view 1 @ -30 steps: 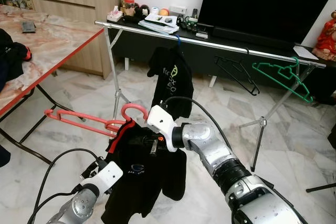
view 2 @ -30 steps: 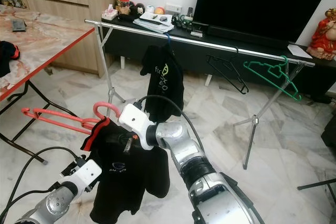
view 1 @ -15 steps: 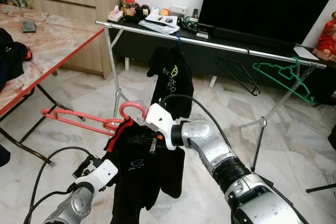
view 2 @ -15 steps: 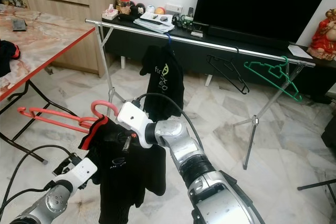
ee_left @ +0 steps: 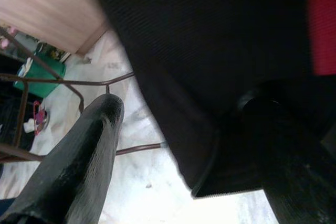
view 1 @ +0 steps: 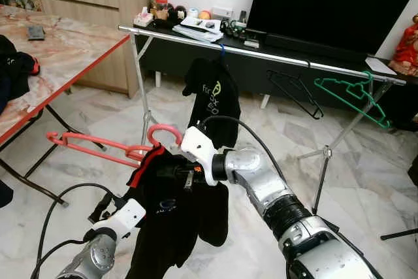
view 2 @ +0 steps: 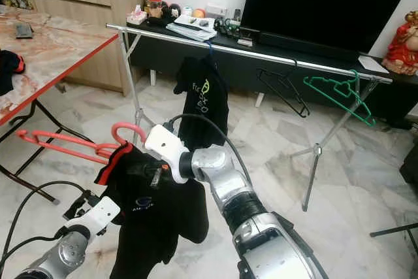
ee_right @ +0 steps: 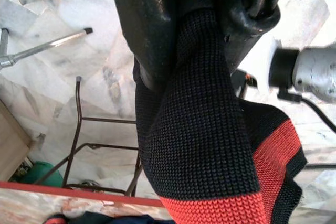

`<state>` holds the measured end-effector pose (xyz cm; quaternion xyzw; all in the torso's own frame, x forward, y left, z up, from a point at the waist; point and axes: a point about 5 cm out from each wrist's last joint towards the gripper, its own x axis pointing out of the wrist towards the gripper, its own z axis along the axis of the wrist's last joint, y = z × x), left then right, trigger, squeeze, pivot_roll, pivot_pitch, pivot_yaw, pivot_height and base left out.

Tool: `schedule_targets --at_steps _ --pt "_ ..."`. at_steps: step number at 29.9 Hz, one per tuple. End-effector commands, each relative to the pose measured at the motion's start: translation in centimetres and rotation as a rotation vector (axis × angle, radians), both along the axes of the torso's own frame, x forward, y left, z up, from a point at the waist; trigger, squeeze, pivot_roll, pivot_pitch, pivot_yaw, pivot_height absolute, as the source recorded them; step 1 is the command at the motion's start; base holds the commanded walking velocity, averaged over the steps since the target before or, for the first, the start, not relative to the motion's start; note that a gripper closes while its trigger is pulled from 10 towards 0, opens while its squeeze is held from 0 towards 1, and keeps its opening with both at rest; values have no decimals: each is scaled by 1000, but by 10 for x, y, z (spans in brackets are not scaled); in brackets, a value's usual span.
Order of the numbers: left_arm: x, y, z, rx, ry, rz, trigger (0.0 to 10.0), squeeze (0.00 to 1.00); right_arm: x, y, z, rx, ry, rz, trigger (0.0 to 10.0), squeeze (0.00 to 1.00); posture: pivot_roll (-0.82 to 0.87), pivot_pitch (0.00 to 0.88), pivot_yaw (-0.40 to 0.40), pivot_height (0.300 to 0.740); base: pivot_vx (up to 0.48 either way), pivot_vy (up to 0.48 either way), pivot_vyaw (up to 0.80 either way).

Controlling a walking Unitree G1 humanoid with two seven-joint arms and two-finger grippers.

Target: Hang hanger

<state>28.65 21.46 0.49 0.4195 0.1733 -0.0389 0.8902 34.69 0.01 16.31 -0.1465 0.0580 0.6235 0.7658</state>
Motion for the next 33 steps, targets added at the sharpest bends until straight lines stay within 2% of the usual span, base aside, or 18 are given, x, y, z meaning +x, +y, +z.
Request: schedule_targets --at_steps 1,5,9,10,11,12,14,15,33 --pt "0 -3 -2 11 15 -26 10000 0 2 4 19 48 -48 19 0 0 147 0 -158 740 0 0 0" --pt "1 -4 -1 1 8 -9 10000 0 -1 6 21 58 -49 52 0 0 146 0 -159 740 0 0 0" --pt "5 0 4 1 -35 58 10000 0 -3 7 20 53 -49 66 0 0 144 0 -160 740 0 0 0" --pt "6 1 5 5 -47 72 9216 0 -3 6 19 51 -48 66 0 0 144 0 -160 740 0 0 0" --pt "6 1 5 5 -47 72 9216 0 -3 6 19 51 -48 66 0 0 144 0 -160 740 0 0 0" --pt "6 2 6 1 -56 82 1725 0 -4 6 18 48 -45 70 0 0 144 0 -160 740 0 0 0" --pt "6 3 7 -3 -66 92 1725 0 -4 6 17 46 -43 74 0 0 143 0 -159 740 0 0 0" --pt "7 3 7 -2 -73 97 0 0 -5 6 17 45 -41 75 0 0 142 0 -159 740 0 0 0" --pt "6 3 8 -13 -101 112 0 0 -4 2 9 24 -11 49 0 0 144 0 -159 740 0 0 0"
